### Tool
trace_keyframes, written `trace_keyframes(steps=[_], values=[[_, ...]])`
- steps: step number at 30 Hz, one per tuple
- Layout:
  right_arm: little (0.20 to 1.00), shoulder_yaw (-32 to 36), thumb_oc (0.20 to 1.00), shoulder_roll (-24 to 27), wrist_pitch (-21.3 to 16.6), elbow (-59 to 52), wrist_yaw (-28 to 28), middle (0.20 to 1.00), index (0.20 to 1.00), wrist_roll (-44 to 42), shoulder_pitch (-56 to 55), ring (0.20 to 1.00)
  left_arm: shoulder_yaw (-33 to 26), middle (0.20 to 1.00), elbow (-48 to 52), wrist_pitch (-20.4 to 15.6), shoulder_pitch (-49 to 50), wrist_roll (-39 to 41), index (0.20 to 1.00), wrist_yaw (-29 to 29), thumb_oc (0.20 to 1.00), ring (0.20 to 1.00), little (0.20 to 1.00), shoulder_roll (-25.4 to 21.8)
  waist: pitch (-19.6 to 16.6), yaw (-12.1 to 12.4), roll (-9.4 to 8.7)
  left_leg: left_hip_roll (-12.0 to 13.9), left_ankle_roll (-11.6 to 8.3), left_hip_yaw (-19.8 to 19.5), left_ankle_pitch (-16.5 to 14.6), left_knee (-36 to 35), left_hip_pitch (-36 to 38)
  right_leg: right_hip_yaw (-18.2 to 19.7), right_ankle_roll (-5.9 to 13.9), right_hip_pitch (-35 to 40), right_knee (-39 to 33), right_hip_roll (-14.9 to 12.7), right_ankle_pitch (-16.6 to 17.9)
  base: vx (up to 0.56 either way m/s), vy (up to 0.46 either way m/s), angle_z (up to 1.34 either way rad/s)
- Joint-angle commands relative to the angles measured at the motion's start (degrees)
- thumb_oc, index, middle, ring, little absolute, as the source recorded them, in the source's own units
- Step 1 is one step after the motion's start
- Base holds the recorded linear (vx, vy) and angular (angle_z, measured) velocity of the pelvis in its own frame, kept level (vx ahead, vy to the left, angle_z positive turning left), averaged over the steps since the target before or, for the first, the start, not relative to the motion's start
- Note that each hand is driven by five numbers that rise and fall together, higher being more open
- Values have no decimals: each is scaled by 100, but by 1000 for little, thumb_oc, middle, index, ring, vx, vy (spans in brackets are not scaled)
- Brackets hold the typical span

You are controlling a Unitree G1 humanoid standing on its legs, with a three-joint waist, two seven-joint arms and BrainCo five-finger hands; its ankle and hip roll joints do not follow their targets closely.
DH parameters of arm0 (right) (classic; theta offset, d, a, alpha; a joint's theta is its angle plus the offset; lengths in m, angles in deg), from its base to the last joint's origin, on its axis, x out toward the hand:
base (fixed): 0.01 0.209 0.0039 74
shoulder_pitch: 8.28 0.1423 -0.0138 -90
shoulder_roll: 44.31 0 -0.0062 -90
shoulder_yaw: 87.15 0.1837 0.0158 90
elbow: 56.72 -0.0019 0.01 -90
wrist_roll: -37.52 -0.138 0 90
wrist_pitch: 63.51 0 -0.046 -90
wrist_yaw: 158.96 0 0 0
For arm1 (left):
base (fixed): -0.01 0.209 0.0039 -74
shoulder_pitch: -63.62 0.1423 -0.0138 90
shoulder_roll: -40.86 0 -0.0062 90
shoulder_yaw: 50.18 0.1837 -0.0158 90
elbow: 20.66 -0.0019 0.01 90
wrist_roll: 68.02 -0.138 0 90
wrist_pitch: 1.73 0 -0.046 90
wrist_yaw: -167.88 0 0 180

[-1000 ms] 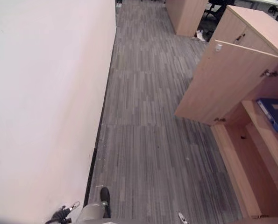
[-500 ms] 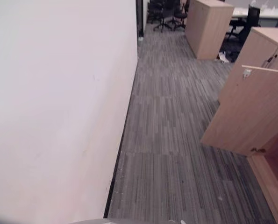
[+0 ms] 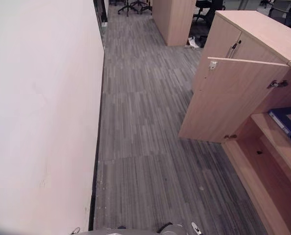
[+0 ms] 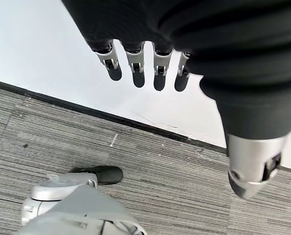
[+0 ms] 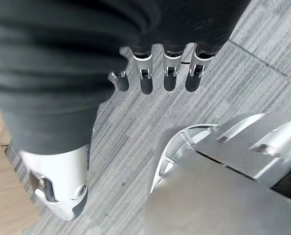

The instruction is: Put the empty folder in the office cabinet

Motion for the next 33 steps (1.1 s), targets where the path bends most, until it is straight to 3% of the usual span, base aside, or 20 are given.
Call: trace_keyframes(steps=[1,5,10,12,15,18,21,22,24,27,28,30,32,33], values=[[1000,207,1000,-99,-120,137,-37,1000,1000,-141,362,1000,100,1000,-272,-88,-248,-17,1000,-58,1000,1000,1000,-39,97,-61,-31,131,-128,145,-824,550,62,309,467,91,-1024,284,1090,362,-566,18],[1000,144,1000,-3,-178,114,-60,1000,1000,-279,479,1000,260,1000,-158,-181,-344,92,1000,-108,1000,1000,1000,-13,222,-117,-114,629,-320,447,-978,1789,-512,537,195,116,-1213,439,841,14,-186,-36],[1000,-16,1000,49,-197,54,-39,1000,1000,-163,455,1000,265,1000,-150,-182,-328,45,1000,-98,1000,1000,1000,-21,229,-39,-228,815,-463,292,-652,1843,-1147,884,18,244,-1548,769,619,50,-94,-57],[1000,-146,1000,50,-206,48,-41,1000,1000,-41,429,1000,222,1000,-159,-189,-297,74,1000,-116,1000,1000,1000,-64,278,109,-318,961,-595,-66,-355,1828,-1480,1179,-16,329,-1634,950,501,140,-95,-96],[1000,-341,1000,65,-253,106,-53,1000,1000,33,380,1000,162,1000,-216,-272,-291,250,1000,-142,1000,1000,1000,-131,426,399,-272,1077,-782,-1455,407,607,-1551,2190,-65,486,-1577,1281,213,265,-19,-126],[1000,-336,1000,81,-250,117,-58,1000,1000,34,371,1000,169,1000,-219,-302,-288,301,1000,-154,1000,1000,1000,-120,436,409,-246,1127,-814,-1612,513,401,-1542,2333,-62,498,-1528,1285,152,143,38,-143],[1000,-295,1000,198,-238,95,-94,1000,1000,77,424,1000,247,1000,-205,-318,-309,358,1000,-174,1000,1000,1000,-66,388,406,-38,1337,-881,-2153,874,-154,-1615,2896,-40,495,-1157,1244,-171,310,207,-121],[1000,-305,1000,234,-218,99,-66,1000,1000,140,442,1000,265,1000,-217,-322,-300,384,1000,-162,1000,1000,1000,-31,366,459,94,1268,-901,-2630,985,-196,-1780,3040,-57,493,-1071,1256,-204,270,253,-108],[1000,-354,1000,265,-194,113,-55,1000,1000,252,467,1000,275,1000,-275,-299,-293,401,1000,-134,1000,1000,1000,0,333,573,211,1069,-922,-3193,1022,-121,-1740,3297,-35,498,-971,1288,-271,263,252,-93],[1000,-338,1000,263,-135,158,6,1000,1000,327,451,1000,280,1000,-370,-283,-278,324,1000,-76,1000,1000,1000,-3,229,599,258,729,-980,-3611,976,75,-1698,3465,50,574,-1038,1227,-223,237,280,-47],[1000,-281,1000,230,-104,144,35,1000,1000,353,387,1000,309,1000,-404,-278,-243,207,1000,-47,1000,1000,1000,-9,149,531,218,613,-942,-3449,854,129,-1634,3423,182,666,-1066,1046,-154,324,416,-6],[1000,-269,1000,211,-82,125,41,1000,1000,355,378,1000,324,1000,-409,-255,-222,159,1000,-43,1000,1000,1000,-14,116,505,188,556,-885,-3339,790,149,-1582,3426,249,659,-1040,934,-76,193,290,-36],[1000,-209,1000,184,-66,69,35,1000,1000,314,352,1000,394,1000,-383,-221,-197,-72,1000,-34,1000,1000,1000,-50,99,436,91,248,-651,-3003,548,290,-1459,3575,449,573,-898,566,402,189,358,-27],[1000,-207,1000,184,-66,68,35,1000,1000,314,352,1000,395,1000,-383,-220,-199,-72,1000,-34,1000,1000,1000,-49,84,433,92,242,-644,-3007,556,296,-1483,3571,454,561,-910,565,419,135,325,-14]])
